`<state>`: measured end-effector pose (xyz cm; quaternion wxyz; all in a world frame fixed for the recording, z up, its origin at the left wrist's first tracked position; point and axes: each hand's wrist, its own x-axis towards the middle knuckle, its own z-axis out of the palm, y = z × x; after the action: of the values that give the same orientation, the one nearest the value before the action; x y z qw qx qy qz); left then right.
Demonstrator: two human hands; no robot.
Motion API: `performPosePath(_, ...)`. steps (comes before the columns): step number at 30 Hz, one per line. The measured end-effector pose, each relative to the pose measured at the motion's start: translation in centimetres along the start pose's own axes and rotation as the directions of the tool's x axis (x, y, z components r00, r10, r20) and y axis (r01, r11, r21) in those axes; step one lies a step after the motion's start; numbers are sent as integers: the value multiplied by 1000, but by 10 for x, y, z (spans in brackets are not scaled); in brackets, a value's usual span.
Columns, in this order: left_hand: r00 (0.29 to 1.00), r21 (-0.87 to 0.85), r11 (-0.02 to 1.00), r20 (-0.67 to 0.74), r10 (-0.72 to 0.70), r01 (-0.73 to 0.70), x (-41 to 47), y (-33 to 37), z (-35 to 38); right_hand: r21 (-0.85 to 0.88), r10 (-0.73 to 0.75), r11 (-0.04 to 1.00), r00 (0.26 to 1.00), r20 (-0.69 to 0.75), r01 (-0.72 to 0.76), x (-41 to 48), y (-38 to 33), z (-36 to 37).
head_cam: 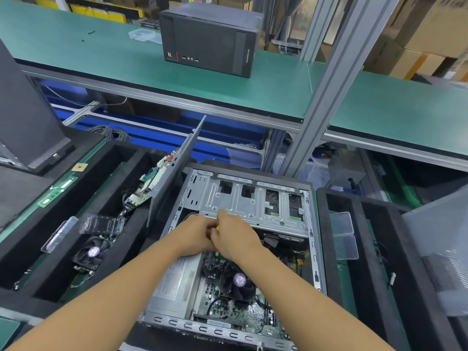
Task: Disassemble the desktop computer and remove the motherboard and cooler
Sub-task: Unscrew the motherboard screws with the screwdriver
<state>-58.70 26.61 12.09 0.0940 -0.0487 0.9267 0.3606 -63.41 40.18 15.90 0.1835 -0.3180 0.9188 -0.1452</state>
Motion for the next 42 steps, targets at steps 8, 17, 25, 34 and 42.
performPosePath(8,998,31,999,-66,-25,27,2,1,5,-7,48,999,999,13,-48,0,1,4)
performPosePath(17,876,263,924,325,-356,278,13,12,0,-66,17,998,998,-54,-21,-11,18,-2)
performPosePath(25,837,542,832,395,-378,120,37,50,39,85,35,996,955,-294,-10,-43,38,-37)
performPosePath(34,787,467,879,505,-356,98,54,38,41,98,100,993,937,-336,-71,-84,60,-29)
performPosePath(42,824,563,807,361,-436,180,49,39,46,141,137,985,938,-318,-97,-87,67,-23)
